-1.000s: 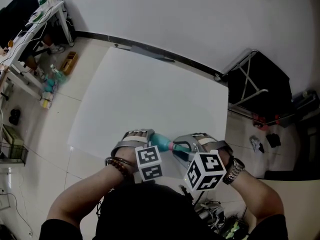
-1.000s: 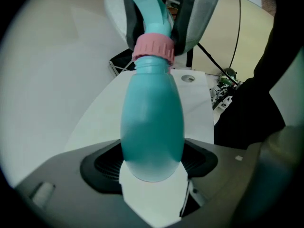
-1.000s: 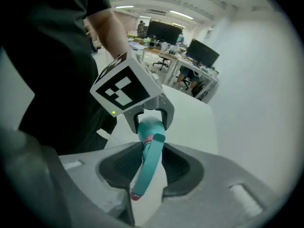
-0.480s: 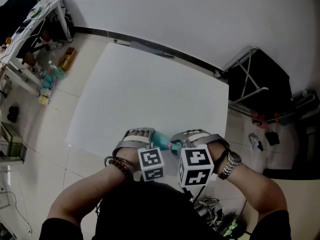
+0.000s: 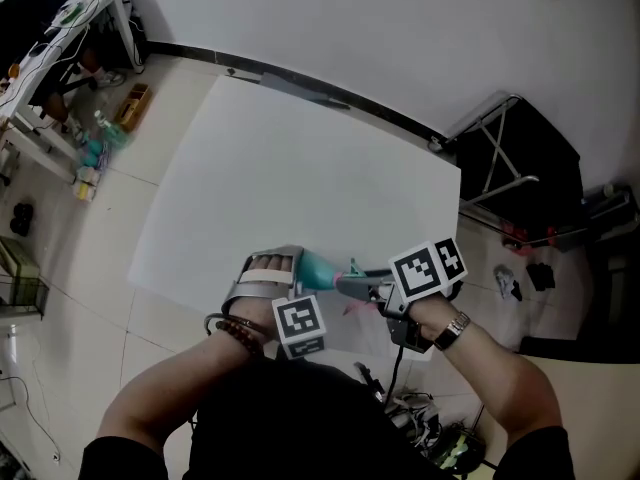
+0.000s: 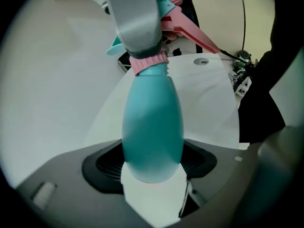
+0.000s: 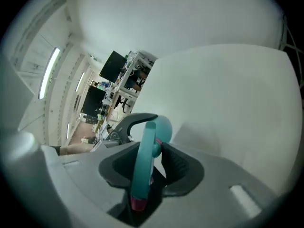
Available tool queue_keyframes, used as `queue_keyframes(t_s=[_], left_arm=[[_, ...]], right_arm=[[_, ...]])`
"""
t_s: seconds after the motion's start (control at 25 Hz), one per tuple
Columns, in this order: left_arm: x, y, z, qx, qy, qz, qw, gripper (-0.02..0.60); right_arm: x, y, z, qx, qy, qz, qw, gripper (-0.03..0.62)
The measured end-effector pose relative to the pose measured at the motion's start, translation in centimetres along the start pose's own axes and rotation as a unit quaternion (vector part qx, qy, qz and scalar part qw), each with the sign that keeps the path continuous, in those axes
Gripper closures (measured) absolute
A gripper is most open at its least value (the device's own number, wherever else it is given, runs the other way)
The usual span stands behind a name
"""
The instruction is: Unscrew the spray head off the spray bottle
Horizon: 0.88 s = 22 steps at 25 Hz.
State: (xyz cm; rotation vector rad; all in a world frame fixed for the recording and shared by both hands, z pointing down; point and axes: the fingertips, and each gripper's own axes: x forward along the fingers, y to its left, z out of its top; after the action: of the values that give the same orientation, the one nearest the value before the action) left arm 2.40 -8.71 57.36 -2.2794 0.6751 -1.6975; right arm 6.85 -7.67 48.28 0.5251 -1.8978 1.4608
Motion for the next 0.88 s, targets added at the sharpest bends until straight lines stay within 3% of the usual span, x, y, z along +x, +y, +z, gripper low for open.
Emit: queue_keyframes(t_s=[0.12, 0.24, 0.36, 0.44, 0.52, 0.6, 0.76, 0.88], left_arm=[[-0.1, -0.2, 0.1, -0.048, -0.013, -0.032, 0.9982, 0.207], [-0.4, -0.1, 0.7, -0.08, -0.023, -0.058, 0.9948, 0.206], [-0.5, 0.1, 0.9, -0.084, -0.025, -0.064, 0.9941, 0.206], [-0.5, 0.5, 0.9, -0.071, -0.02, -0.051, 0.996, 0.206], [-0.3, 0.7, 0.6, -0.063, -0.013, -0.04, 0.9971, 0.206], [-0.2, 0.7, 0.4, -0.069, -0.008, -0.038, 0.9969, 0.206], [-0.1, 0.9, 0.0, -0.065, -0.002, -0.023, 0.9976, 0.206], [-0.4, 2.7, -0.5, -0.033, 0.006, 0.039, 0.9986, 0.204]], right_arm=[[-0.2, 0.6, 0.8, -0.028, -0.036, -0.006, 0.999, 0.477], [-0.8, 1.2, 1.5, -0.099, -0.054, -0.038, 0.993, 0.477], [-1.0, 1.5, 1.8, -0.157, -0.052, -0.07, 0.984, 0.477], [-1.0, 1.3, 1.7, -0.161, -0.047, -0.075, 0.983, 0.477], [-0.8, 0.9, 1.7, -0.122, -0.05, -0.068, 0.989, 0.477], [-0.6, 0.6, 1.7, -0.049, -0.064, -0.048, 0.996, 0.477], [-0.4, 0.5, 1.8, 0.022, -0.088, -0.029, 0.995, 0.476], [-0.4, 0.7, 2.0, 0.08, -0.113, 0.005, 0.99, 0.476]])
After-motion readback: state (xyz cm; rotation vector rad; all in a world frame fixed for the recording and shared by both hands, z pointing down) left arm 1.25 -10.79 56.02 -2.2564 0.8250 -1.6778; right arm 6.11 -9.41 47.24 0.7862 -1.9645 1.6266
